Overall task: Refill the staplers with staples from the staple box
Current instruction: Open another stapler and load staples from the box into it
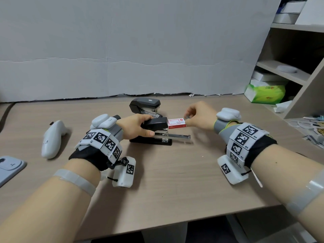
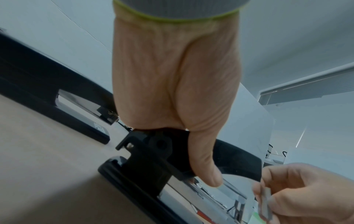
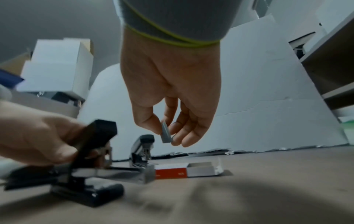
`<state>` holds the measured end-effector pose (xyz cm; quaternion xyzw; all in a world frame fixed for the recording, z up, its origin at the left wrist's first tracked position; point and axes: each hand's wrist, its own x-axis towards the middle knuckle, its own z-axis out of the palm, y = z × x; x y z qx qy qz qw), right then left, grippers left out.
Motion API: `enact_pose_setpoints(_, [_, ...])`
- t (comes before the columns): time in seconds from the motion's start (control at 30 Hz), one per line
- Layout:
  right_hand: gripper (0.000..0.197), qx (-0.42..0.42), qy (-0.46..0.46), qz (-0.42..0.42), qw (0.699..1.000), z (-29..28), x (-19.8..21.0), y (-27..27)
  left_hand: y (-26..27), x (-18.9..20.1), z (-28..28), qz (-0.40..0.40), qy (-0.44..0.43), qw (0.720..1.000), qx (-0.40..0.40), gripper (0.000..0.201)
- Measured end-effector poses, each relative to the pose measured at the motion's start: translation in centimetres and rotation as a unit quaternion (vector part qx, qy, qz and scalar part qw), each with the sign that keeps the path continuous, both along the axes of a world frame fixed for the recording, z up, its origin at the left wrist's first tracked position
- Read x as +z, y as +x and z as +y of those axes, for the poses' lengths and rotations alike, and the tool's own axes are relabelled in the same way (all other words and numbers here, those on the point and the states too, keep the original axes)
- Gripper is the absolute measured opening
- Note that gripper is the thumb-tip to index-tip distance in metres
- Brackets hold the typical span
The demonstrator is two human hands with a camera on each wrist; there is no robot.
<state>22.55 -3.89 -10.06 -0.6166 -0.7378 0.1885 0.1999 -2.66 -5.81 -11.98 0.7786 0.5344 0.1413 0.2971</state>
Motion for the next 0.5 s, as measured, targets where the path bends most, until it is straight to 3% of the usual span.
enact_pose_setpoints(0.3, [0.016, 0.062, -0.028, 0.08, 0.995, -1.7, -1.7, -1.2, 0.2, 0.0, -0.1, 0.004, 0.008, 1.0, 0.007, 0.023])
enact_pose_setpoints(0.5, [0.024, 0.069, -0.044, 0.075, 0.994, -2.3, -2.2, -1.6, 0.2, 0.0, -0.2, 0.002, 0.006, 1.0, 0.009, 0.023])
